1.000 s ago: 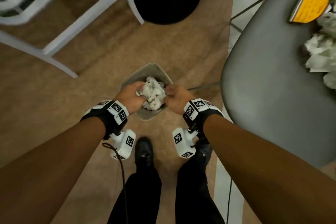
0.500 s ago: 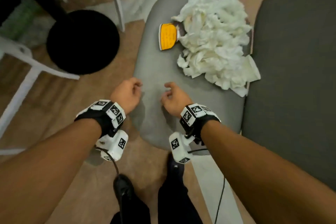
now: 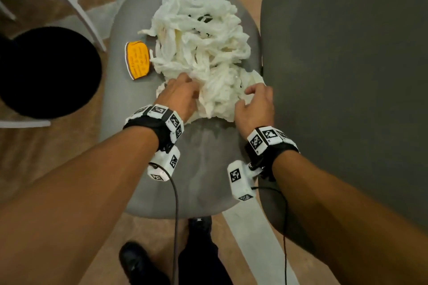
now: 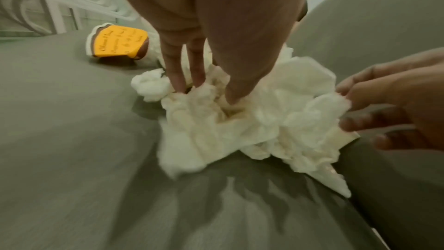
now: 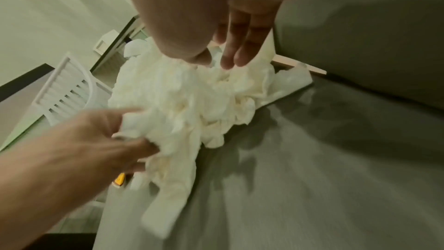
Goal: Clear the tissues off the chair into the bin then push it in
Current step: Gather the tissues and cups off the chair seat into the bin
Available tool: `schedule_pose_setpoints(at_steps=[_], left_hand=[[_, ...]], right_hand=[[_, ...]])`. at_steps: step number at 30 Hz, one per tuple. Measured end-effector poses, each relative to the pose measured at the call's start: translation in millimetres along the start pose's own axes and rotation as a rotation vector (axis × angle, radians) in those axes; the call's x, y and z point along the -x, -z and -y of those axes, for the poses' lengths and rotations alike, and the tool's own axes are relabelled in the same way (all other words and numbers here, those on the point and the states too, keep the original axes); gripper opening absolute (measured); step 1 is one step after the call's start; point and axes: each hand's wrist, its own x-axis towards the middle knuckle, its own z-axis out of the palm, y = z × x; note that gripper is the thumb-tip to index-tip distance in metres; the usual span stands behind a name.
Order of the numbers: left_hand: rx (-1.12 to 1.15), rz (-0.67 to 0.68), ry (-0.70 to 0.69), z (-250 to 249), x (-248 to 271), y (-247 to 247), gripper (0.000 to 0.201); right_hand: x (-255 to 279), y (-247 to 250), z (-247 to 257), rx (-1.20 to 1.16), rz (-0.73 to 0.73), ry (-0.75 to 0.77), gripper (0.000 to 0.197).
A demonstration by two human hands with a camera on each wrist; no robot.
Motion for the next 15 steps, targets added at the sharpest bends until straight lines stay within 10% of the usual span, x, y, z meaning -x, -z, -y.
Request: schedule_pose_setpoints(at_steps=[3, 7, 15], left_hand=[[0.087, -0.045, 0.085, 18.8, 13.0, 1.5, 0.012], [0.236, -0.027, 0.208, 37.9, 43.2, 13.0, 0.036], [0.132, 0.107, 0.297, 50.7, 86.1, 13.5, 0.03]], right_hand=[[-17.1, 6.4, 1.4, 0.066, 0.028, -0.059, 0.049], [-33.1, 7.7, 1.5, 0.291, 0.2, -0.186, 0.073], [-20.5, 20.3, 13.3, 0.336, 0.217, -0.079, 0.04]])
